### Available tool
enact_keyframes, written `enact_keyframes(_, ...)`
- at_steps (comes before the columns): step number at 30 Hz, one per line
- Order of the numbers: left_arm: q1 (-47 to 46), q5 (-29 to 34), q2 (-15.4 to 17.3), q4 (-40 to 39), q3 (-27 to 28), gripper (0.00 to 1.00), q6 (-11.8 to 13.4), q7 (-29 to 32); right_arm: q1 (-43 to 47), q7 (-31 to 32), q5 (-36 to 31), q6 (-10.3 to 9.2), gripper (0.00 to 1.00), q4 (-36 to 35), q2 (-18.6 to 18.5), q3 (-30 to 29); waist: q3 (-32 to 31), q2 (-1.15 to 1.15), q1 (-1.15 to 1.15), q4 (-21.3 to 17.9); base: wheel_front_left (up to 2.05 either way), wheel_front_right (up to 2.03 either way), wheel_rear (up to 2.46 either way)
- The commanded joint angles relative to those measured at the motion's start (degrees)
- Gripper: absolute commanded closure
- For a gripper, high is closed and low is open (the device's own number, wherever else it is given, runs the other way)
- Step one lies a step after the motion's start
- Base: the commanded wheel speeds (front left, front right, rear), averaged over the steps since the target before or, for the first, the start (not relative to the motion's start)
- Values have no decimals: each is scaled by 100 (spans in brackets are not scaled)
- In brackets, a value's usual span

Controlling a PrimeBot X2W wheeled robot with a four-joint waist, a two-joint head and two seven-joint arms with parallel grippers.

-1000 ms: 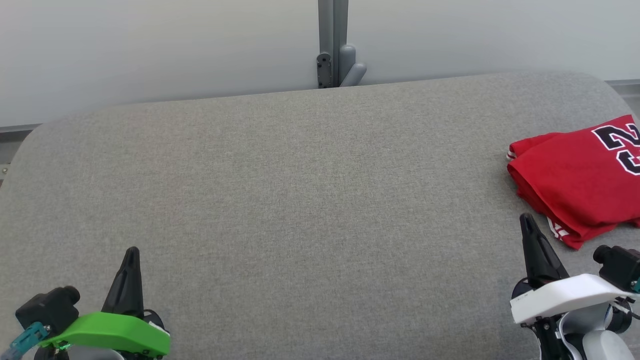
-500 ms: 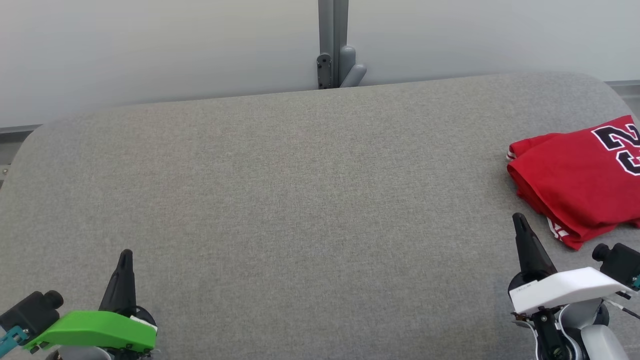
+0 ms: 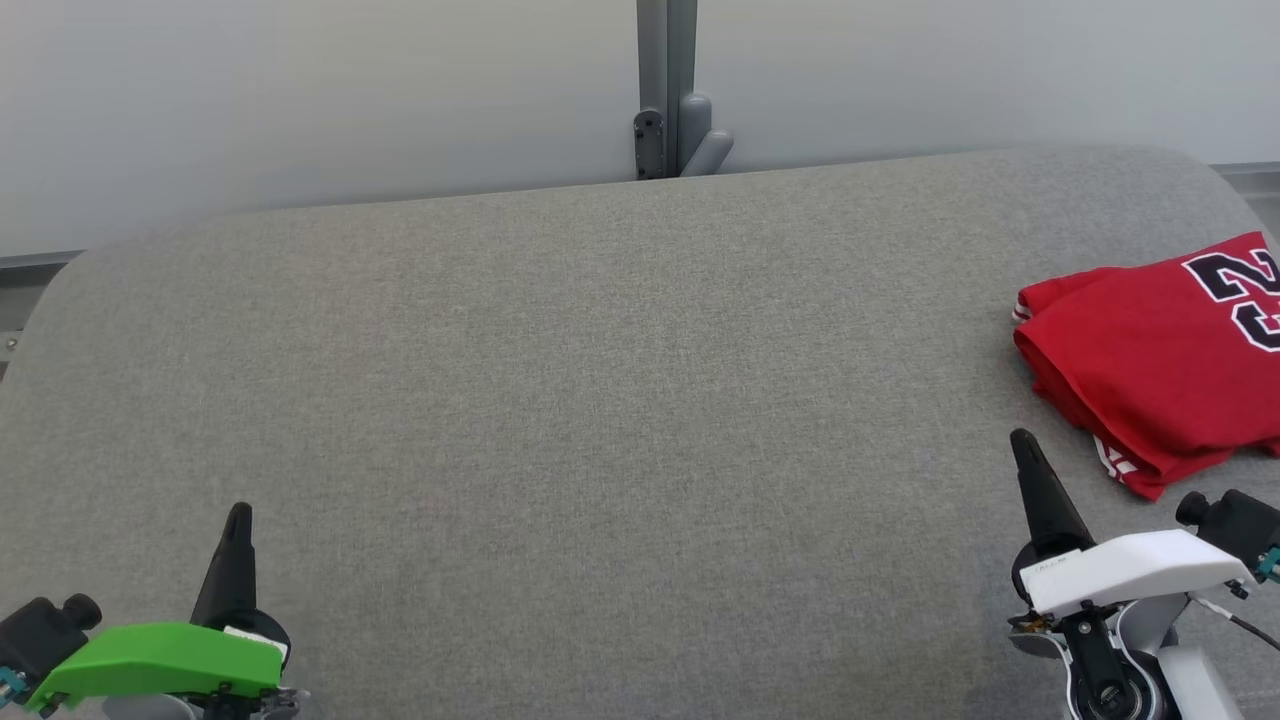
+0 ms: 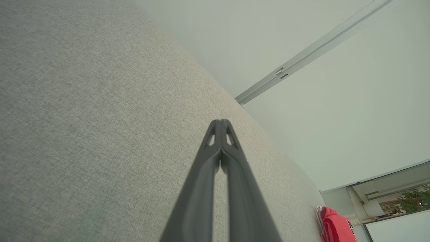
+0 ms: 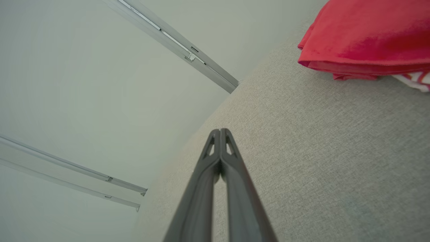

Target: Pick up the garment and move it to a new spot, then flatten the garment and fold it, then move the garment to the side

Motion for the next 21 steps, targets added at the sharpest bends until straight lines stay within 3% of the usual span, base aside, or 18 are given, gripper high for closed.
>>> enact_keyframes(1, -180, -177, 1, -19, 99, 100, -52, 25, -164, 35, 179, 3, 100, -9, -12, 6, -1, 0, 0, 0, 0, 0, 0)
enact_keyframes(21, -242, -1123, -275, 171, 536, 100, -281, 303, -323, 167, 1352, 3, 100, 297, 40, 66, -19, 0, 0, 2, 0, 0, 0)
